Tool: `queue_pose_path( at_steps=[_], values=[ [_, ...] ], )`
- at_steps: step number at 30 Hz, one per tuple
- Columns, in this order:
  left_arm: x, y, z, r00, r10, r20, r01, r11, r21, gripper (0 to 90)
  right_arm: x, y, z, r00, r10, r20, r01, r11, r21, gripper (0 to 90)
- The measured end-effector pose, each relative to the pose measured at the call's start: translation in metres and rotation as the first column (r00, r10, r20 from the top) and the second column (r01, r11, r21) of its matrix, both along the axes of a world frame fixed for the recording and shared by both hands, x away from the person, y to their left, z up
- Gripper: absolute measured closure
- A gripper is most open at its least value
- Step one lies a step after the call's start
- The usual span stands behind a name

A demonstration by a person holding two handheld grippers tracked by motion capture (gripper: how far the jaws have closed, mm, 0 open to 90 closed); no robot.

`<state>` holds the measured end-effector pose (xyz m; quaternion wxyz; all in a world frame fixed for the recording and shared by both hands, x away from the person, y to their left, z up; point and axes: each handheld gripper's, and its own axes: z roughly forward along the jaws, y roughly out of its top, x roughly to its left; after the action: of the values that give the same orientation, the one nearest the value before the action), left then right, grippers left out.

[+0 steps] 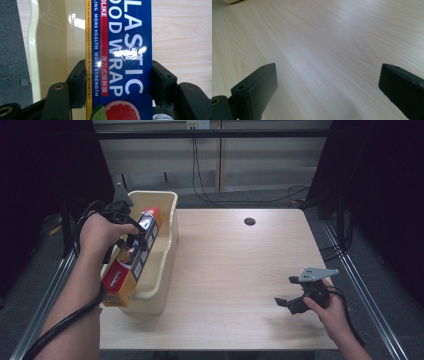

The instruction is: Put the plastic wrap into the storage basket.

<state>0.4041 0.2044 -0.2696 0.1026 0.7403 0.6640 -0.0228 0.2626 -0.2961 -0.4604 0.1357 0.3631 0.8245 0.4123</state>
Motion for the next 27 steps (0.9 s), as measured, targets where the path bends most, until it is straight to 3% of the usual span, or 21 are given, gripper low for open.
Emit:
queue_pose_path(
  at_steps=[27],
  values=[
    [0.002, 0.004, -0.029, 0.9992, 0.009, -0.038, -0.010, 0.9998, -0.018, 40.5, 0.000, 0.003, 0.000, 1.0000, 0.006, 0.006, -0.006, 1.000, -0.011, 1.9]
  ],
)
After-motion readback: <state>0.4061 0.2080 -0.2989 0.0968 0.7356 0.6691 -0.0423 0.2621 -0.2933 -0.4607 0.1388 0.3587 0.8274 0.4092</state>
